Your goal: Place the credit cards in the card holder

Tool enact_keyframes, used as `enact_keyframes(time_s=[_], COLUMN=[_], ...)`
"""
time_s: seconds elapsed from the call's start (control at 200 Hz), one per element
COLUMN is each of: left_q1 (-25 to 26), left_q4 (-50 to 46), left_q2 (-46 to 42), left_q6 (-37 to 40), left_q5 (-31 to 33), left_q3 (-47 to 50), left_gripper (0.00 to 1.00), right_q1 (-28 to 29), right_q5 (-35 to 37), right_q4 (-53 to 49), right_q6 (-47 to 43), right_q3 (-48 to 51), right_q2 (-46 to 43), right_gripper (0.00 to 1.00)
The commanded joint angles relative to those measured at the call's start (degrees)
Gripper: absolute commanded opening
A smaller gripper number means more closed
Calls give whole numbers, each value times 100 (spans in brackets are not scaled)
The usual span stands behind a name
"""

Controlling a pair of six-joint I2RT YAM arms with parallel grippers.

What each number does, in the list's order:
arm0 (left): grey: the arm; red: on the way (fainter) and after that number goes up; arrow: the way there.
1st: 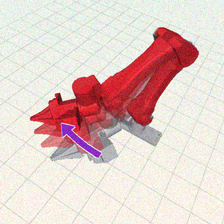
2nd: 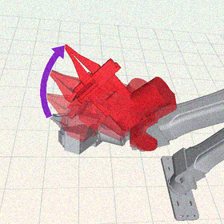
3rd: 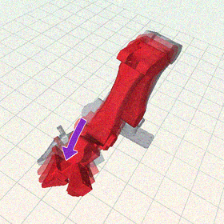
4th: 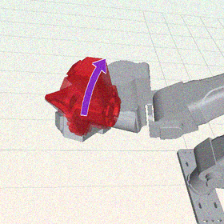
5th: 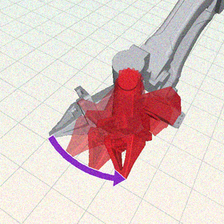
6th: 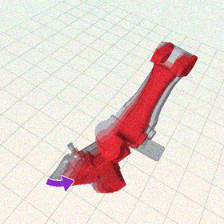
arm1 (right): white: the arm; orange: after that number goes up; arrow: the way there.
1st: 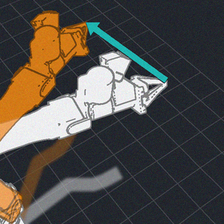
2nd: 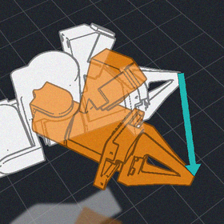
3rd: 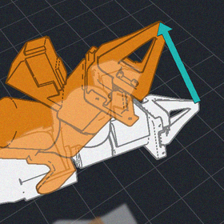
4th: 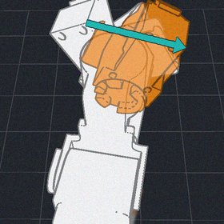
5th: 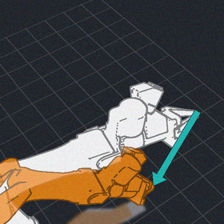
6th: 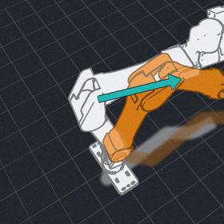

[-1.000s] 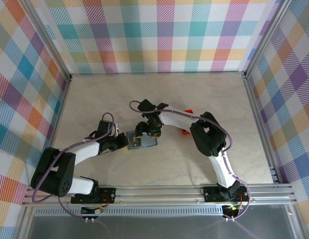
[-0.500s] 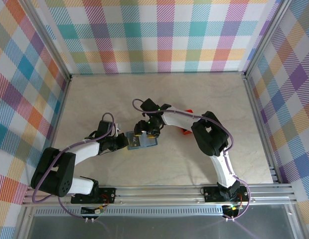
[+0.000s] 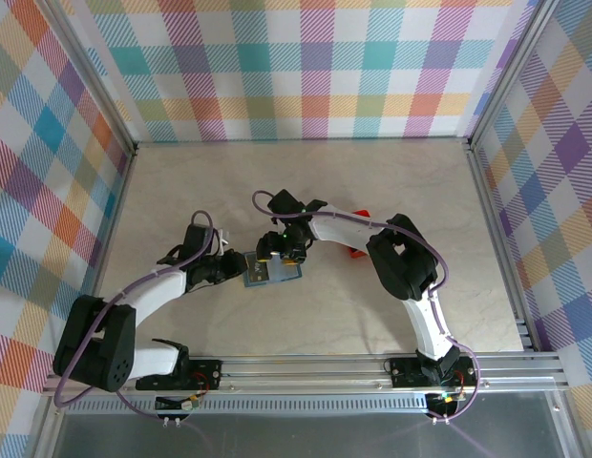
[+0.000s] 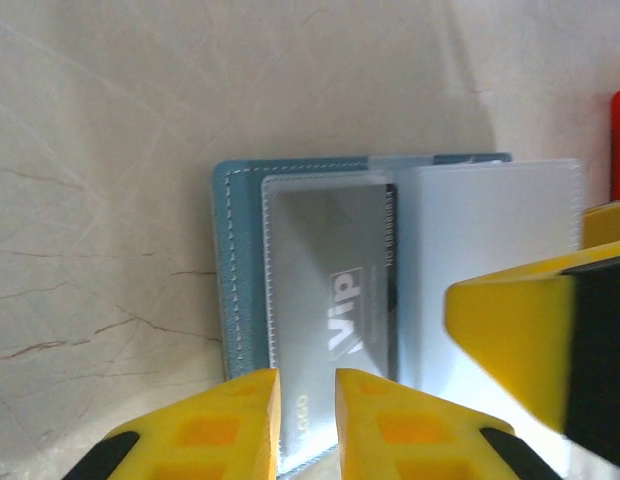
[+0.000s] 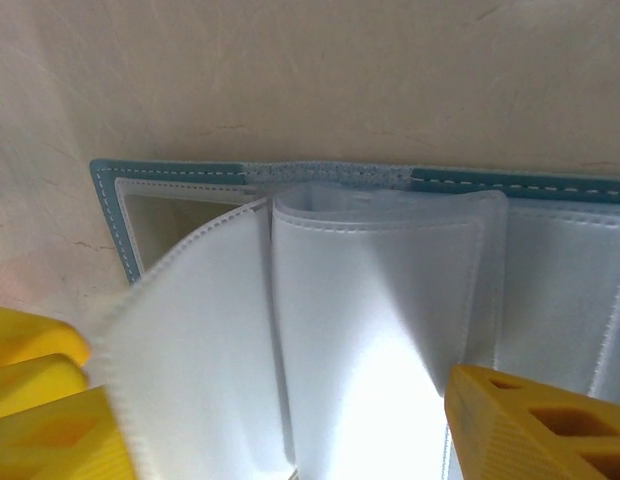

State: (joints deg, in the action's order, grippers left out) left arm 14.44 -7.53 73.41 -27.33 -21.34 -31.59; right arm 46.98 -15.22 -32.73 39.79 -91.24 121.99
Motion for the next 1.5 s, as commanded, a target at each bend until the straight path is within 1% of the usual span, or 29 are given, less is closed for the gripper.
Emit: enact_keyframes(time_s=[0.0, 0.235, 0.4, 0.415, 0.46, 0.555, 0.695, 0.925, 1.17, 1.325, 1.495], left_q1=[-54, -55, -55, -55, -62, -72, -125, -355, -623, -652, -659], left_q4=[-525, -674, -795, -970, -1075, -1289, -1627, -2053, -2047, -1982, -1709], left_q2=[-126, -373, -552, -574, -615, -714, -945, -1463, -1702, -1707, -1640], left_q6=[-109, -194, -215, -224, -229, -244, -345, -625, -874, -897, -974], left_q5=[98, 200, 307, 321, 349, 435, 534, 512, 283, 167, 13], left_q3=[-191, -75, -75, -83, -105, -191, -294, -296, -153, -137, -57], left_gripper=[22, 22, 22, 22, 22, 22, 22, 22, 21, 21, 21], right_q1=[63, 109, 135, 140, 160, 204, 232, 243, 276, 274, 268], right_q5=[114, 548, 543, 534, 505, 377, -66, -753, -851, -906, -1026], right_q4=[-298, -707, -750, -750, -710, -659, -347, 399, 697, 708, 864], right_q6=[-105, -172, -234, -247, -299, -381, -302, 229, 468, 486, 512], right_q3=[-232, -411, -466, -465, -493, -543, -526, -438, -546, -614, -571], right_q2=[-125, -157, -156, -152, -161, -189, -238, 8, 286, 431, 501], right_gripper=[70, 71, 71, 71, 71, 71, 70, 70, 71, 71, 71])
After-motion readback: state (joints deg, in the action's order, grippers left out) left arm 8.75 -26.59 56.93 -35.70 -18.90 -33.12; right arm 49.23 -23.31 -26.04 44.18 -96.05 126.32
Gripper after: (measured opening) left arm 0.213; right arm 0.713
